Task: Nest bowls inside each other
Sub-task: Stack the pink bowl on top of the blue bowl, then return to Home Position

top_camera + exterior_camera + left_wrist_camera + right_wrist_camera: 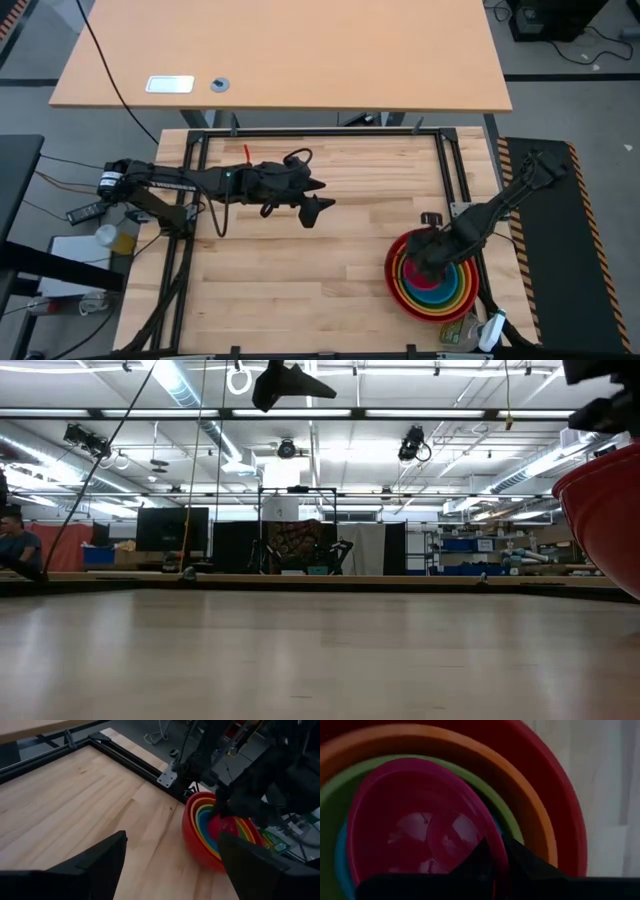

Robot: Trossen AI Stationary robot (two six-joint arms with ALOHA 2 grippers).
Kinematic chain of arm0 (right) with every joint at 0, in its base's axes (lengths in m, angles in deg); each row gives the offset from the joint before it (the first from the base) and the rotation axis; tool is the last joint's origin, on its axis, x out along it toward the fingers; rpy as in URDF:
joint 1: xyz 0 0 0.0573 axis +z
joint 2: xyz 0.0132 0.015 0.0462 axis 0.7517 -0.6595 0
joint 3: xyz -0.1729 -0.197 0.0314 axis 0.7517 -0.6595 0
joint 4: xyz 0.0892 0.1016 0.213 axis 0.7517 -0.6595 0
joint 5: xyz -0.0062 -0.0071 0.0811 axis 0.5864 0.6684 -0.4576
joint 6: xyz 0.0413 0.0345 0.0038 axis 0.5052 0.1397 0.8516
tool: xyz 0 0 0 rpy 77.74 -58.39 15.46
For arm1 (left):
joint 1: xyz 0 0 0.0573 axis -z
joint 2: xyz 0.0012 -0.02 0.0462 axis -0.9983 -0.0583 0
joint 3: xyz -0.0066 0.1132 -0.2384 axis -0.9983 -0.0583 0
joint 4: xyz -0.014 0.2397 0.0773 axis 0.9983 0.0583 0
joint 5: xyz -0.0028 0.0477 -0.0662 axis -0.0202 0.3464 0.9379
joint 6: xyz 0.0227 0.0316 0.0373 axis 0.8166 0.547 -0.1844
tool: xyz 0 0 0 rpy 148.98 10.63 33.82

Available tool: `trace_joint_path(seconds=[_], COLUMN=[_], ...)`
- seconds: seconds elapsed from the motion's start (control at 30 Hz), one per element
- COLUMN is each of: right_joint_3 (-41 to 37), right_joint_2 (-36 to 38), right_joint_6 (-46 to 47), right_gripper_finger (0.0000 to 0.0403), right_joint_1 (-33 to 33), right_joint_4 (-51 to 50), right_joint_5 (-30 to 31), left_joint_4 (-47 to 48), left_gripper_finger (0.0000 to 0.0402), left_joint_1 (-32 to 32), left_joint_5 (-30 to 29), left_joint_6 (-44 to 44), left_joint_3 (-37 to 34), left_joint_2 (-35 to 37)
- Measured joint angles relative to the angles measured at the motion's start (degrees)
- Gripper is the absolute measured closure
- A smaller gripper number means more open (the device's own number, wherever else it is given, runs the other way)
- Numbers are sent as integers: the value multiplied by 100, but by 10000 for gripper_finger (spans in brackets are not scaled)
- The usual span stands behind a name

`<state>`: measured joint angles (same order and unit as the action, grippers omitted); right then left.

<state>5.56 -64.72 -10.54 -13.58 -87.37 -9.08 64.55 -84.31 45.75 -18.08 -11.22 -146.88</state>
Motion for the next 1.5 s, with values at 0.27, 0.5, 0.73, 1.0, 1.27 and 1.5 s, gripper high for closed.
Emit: trace_joint_path(seconds=[0.27,0.5,0.73,1.0,1.27,1.5], right_joint_3=[-47,-53,-52,-52,-56,-676], right_joint_2=[-808,-1133,-1123,-454,506,1286], right_joint_6=[484,990,999,1532,2098,2704], right_gripper_finger=[367,362,277,160,124,141], right_joint_1=[438,807,877,761,720,665], right_joint_4=[90,181,368,-248,-693,-623], right_joint_5=[-163,-17,-125,-203,458,658], left_joint_4=[10,10,10,-28,166,544], left_gripper_finger=[86,86,86,86,86,92], left_joint_1=[-2,-2,-1,78,325,644], left_joint_5=[-4,-4,-2,-167,-315,-925], left_joint_6=[282,284,288,260,407,749], left_joint_3=[-7,-7,-7,-9,-11,-52], left_joint_2=[0,-2,-2,110,169,385])
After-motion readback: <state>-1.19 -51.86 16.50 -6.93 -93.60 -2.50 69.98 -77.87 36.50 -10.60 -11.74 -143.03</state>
